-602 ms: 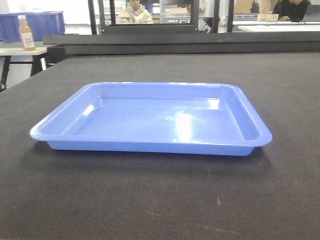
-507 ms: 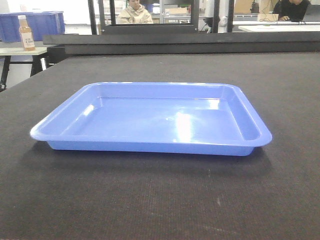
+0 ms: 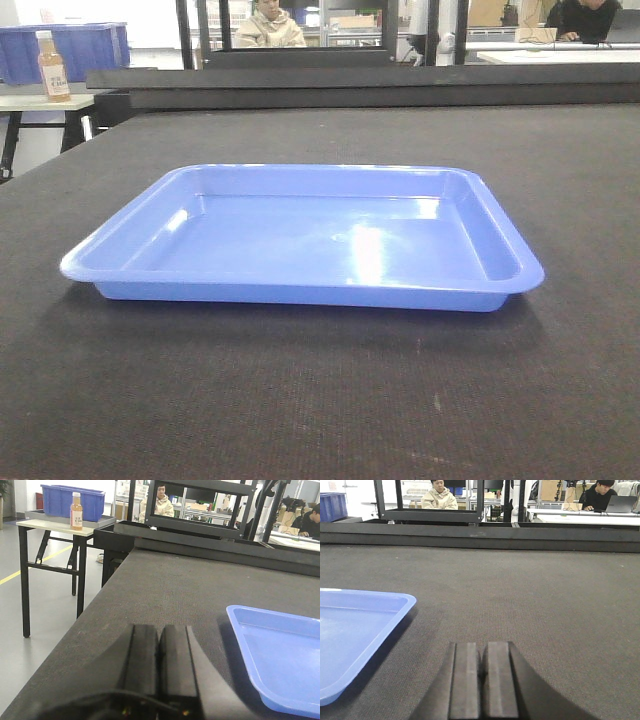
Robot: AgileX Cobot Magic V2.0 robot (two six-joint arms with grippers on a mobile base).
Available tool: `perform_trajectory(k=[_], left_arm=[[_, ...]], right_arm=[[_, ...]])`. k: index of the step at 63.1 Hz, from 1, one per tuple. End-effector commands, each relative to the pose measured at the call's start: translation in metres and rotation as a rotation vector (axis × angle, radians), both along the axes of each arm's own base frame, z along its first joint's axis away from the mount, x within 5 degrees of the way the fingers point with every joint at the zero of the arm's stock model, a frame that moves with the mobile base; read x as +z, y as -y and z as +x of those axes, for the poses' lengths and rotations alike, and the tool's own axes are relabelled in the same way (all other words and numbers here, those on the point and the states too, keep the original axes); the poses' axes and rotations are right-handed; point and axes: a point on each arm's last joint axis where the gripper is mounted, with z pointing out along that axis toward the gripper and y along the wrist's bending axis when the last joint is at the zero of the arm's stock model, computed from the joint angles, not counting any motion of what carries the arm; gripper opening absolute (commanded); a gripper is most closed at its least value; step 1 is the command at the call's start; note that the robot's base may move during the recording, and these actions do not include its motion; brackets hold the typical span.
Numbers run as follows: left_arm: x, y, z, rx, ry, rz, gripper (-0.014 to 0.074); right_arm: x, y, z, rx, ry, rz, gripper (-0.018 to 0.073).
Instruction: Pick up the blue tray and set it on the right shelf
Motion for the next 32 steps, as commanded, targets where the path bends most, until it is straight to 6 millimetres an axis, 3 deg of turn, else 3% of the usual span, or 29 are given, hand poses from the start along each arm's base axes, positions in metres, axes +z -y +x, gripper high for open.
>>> perform_trajectory(k=[1,9,15,26,32], left_arm=[[0.0,0.0,-0.001,0.004,0.087,-0.006,-0.0048],[0.001,0.0,-0.001,0.004,0.097,-0.006,-0.0048],[0.015,-0.001,-0.003,0.005,0.172,-0.011,-0.0048],[0.079,-0.001,-0.017,0.015,0.135,0.088,-0.0043],[0.118,-0.003,-0.022,0.026,0.051,0.099,0.0014]], right_arm=[[0.017,0.0,-0.004,-0.007,0.134,-0.013,0.0052],[0.02,0.0,-0.004,-0.007,0.162,-0.013,0.0052],[0.034,0.0,-0.008,-0.007,0.254,-0.003,0.0052],[0.092,0.0,-0.025,-0.005,0.221,-0.003,0.008],[0.12,0.0,-0.03,-0.001,0.153,-0.003,0.0225]])
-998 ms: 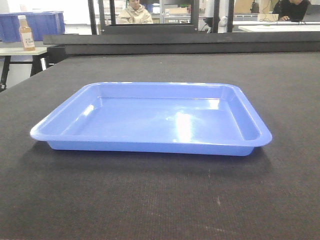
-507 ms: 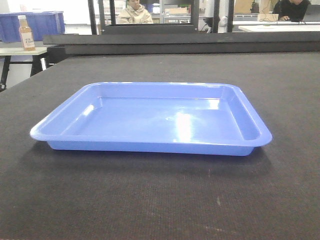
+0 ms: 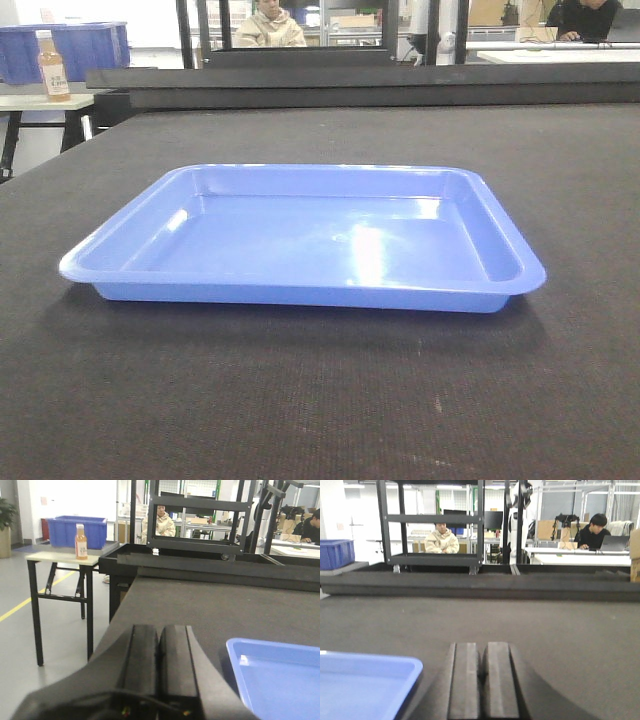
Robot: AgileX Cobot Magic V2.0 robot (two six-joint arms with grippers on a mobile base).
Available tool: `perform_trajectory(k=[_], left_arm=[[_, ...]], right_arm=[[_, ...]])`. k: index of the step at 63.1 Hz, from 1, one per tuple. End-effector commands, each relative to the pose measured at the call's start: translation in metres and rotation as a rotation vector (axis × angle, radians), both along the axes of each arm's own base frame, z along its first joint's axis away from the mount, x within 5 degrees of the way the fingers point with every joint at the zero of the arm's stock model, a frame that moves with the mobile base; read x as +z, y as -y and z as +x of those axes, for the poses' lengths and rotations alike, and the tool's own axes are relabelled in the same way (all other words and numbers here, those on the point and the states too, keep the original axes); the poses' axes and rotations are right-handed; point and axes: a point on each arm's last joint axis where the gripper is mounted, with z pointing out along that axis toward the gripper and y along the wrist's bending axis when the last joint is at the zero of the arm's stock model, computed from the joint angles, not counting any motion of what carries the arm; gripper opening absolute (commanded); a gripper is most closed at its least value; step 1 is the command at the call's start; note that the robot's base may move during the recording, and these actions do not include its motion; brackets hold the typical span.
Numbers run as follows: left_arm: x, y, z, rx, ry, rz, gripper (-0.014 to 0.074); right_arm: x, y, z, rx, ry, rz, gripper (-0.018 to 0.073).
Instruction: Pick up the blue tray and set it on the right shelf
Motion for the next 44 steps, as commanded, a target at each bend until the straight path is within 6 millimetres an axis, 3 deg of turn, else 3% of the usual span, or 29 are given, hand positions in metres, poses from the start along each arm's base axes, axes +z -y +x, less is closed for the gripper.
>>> perform_trajectory(k=[1,10,17,32,44], left_arm=[[0.043,-0.001,-0.005,0.006,0.008,0.018,0.0027],[0.072,0.0,0.012,0.007,-0.113,0.012,0.0268],[0.08,0.001,0.032,0.005,-0.202,0.018,0.0418],[0.103,0.03,0.078,-0.237,-0.331,0.098,0.0421],[0.11,0.069,0.13,-0.398,-0.548,0.165,0.0422]], right_arm=[[0.032,0.0,-0.004,-0.004,0.019,-0.01,0.0251],[0.051,0.0,0.015,-0.002,-0.061,-0.01,0.0522],[0.057,0.0,0.034,0.007,-0.125,-0.01,0.0613],[0.088,-0.019,0.078,0.173,-0.248,-0.029,0.0613],[0.11,-0.054,0.132,0.328,-0.482,-0.047,0.0613]])
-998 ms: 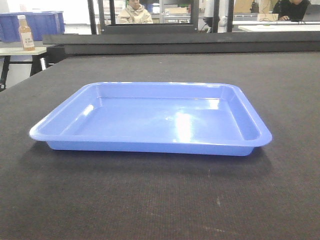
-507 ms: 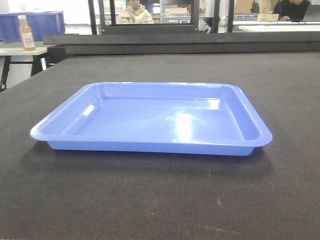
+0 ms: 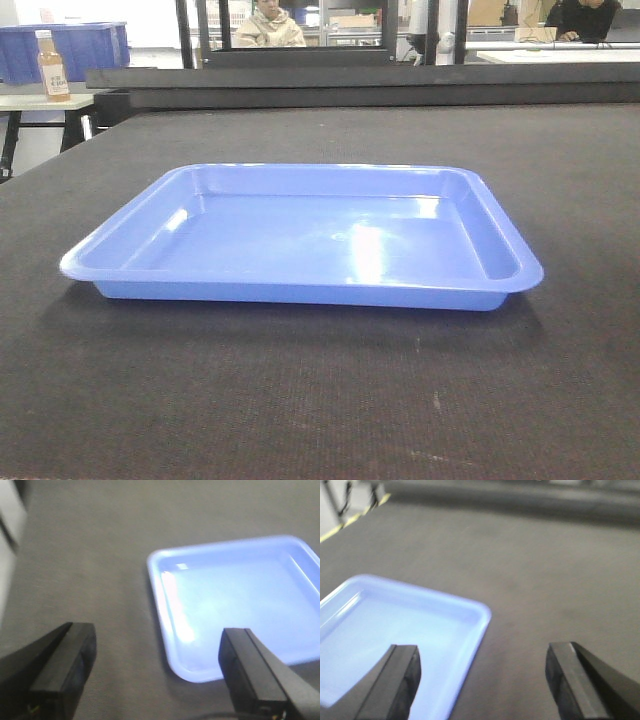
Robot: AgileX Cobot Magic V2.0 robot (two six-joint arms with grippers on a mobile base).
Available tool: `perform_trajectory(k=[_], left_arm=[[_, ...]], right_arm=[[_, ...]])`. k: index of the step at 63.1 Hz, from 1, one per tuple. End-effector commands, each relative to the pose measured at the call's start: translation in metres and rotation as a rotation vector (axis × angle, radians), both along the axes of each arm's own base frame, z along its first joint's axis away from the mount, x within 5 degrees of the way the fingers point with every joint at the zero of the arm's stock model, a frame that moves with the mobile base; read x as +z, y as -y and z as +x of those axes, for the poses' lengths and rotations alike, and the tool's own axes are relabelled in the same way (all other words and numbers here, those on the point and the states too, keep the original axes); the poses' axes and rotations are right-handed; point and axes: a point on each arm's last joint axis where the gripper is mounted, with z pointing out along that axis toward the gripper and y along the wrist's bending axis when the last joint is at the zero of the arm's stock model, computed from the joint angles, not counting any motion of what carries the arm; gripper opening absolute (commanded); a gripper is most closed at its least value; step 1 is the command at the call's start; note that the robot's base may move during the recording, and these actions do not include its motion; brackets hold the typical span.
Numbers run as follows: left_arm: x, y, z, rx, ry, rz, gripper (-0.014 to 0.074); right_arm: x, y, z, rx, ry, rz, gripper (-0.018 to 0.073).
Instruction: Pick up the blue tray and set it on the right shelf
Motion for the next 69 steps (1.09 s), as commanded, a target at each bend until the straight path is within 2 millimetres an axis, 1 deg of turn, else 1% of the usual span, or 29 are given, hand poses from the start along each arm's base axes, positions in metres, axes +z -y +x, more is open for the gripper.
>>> perform_trajectory(k=[1,4,5,10,11,12,13,17,22,27,36,44,47,57,63,69], left_arm=[[0.017,0.018,0.023,-0.054,0.0,-0.016,0.0422],[0.018,0.028,0.038,-0.074,-0.041,-0.001,0.0421],[0.017,0.031,0.043,-0.078,-0.054,0.004,0.0421],[0.015,0.042,0.069,-0.082,-0.119,0.02,0.0421],[0.014,0.045,0.077,-0.08,-0.134,0.024,0.0421],[0.012,0.047,0.082,-0.074,-0.153,0.023,0.0421],[0.011,0.05,0.089,-0.068,-0.17,0.024,0.0421],[0.005,0.055,0.111,-0.021,-0.231,0.046,0.0421],[-0.005,0.058,0.137,0.072,-0.316,0.079,0.0421],[-0.017,0.064,0.162,0.147,-0.404,0.103,0.0421],[-0.04,0.078,0.196,0.175,-0.525,0.128,0.0421],[-0.061,0.088,0.215,0.173,-0.589,0.131,0.0421],[-0.067,0.09,0.22,0.172,-0.602,0.132,0.0421],[-0.085,0.095,0.228,0.169,-0.639,0.127,0.0421],[-0.097,0.099,0.232,0.166,-0.669,0.115,0.0421],[-0.105,0.101,0.235,0.166,-0.683,0.113,0.0421]], right_arm=[[0.022,-0.017,0.025,0.054,-0.015,0.016,0.0613],[0.023,-0.026,0.041,0.075,-0.095,0.013,0.0613],[0.02,-0.029,0.048,0.079,-0.135,0.004,0.0613],[0.019,-0.039,0.074,0.078,-0.241,-0.007,0.0611],[0.021,-0.041,0.079,0.077,-0.251,-0.005,0.0611],[0.018,-0.044,0.086,0.072,-0.287,-0.006,0.0611],[0.02,-0.045,0.09,0.069,-0.296,0.0,0.0611],[0.017,-0.051,0.109,0.039,-0.375,0.026,0.0611],[0.008,-0.056,0.133,-0.023,-0.481,0.07,0.0611],[0.0,-0.06,0.152,-0.08,-0.547,0.087,0.0611],[-0.024,-0.066,0.179,-0.129,-0.621,0.065,0.0611],[-0.05,-0.069,0.195,-0.151,-0.683,0.019,0.0611],[-0.06,-0.071,0.201,-0.155,-0.707,0.006,0.0611],[-0.086,-0.076,0.215,-0.162,-0.762,-0.016,0.0611],[-0.098,-0.078,0.221,-0.165,-0.781,-0.024,0.0611],[-0.106,-0.079,0.225,-0.166,-0.793,-0.027,0.0611]])
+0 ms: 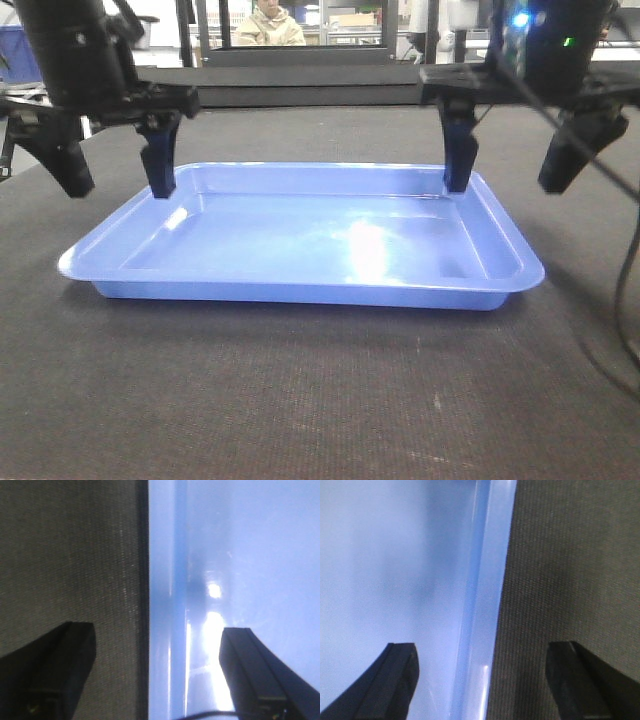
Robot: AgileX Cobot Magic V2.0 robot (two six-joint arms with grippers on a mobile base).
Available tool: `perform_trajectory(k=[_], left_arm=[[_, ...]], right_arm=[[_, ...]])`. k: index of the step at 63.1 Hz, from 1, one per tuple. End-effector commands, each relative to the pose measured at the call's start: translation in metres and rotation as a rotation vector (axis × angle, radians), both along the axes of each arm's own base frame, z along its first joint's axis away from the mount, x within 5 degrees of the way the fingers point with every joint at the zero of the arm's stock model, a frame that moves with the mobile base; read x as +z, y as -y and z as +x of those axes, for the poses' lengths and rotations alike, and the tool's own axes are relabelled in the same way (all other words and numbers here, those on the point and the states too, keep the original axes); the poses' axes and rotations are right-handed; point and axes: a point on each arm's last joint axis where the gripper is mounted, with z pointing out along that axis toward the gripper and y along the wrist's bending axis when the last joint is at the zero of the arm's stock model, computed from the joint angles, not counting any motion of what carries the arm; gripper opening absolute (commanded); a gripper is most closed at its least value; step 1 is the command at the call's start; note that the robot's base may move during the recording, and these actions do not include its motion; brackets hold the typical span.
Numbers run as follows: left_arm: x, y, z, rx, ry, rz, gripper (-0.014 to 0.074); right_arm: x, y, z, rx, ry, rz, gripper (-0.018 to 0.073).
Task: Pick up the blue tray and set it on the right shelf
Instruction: 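Lower both grippers onto the tray's side rims and close them, then lift the tray off the table with both grippers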
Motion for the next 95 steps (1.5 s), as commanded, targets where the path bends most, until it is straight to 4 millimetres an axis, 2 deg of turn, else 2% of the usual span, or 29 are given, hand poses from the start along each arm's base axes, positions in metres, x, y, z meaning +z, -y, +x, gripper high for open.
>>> perform_trajectory(k=[1,16,32,36,40,44,46,50,54,57,65,76,87,95], left_arm=[[0.024,0.005,0.001,0.003,0.082,-0.056,0.0421],[0.007,0.008,0.005,0.006,0.034,-0.045,0.0421],[-0.003,0.009,0.006,0.009,0.002,-0.044,0.0414],[-0.003,0.009,0.006,0.009,-0.001,-0.043,0.0385],[-0.003,0.009,0.006,0.009,-0.001,-0.043,0.0332],[-0.003,0.009,0.006,0.009,-0.001,-0.043,0.0253],[-0.003,0.009,0.007,0.009,0.003,-0.045,0.0203],[-0.003,0.01,0.007,0.009,0.01,-0.047,0.0073],[-0.003,0.01,0.007,0.009,0.012,-0.048,-0.0057],[-0.003,0.009,0.007,0.009,0.004,-0.045,-0.0036],[0.006,0.008,0.002,0.008,-0.012,-0.039,-0.0046],[0.047,0.004,-0.015,-0.003,0.044,-0.06,-0.0046],[0.095,0.0,-0.047,-0.041,0.124,-0.038,-0.0046],[0.121,-0.001,-0.073,-0.075,0.145,-0.01,-0.0046]], right_arm=[[0.023,0.002,0.005,-0.005,0.103,0.022,0.0611],[0.004,0.0,0.012,-0.005,0.061,0.01,0.0611],[-0.009,-0.003,0.016,-0.002,0.038,0.002,0.0604],[-0.013,-0.003,0.017,0.0,0.024,-0.003,0.0547],[-0.016,-0.003,0.017,0.0,0.01,-0.008,0.0442],[-0.018,-0.003,0.017,0.0,0.0,-0.011,0.0293],[-0.018,-0.003,0.017,0.0,-0.002,-0.012,0.0187],[-0.018,-0.003,0.017,0.0,-0.004,-0.013,0.0029],[-0.017,-0.003,0.017,-0.001,-0.003,-0.012,0.0073],[-0.016,-0.003,0.016,-0.001,-0.006,-0.013,0.0069],[-0.004,-0.002,0.012,-0.001,0.013,-0.008,0.0057],[0.032,0.003,-0.003,-0.001,0.079,0.014,0.0057],[0.079,0.005,-0.032,0.03,0.165,0.012,0.0057],[0.111,0.004,-0.06,0.075,0.24,-0.004,0.0057]])
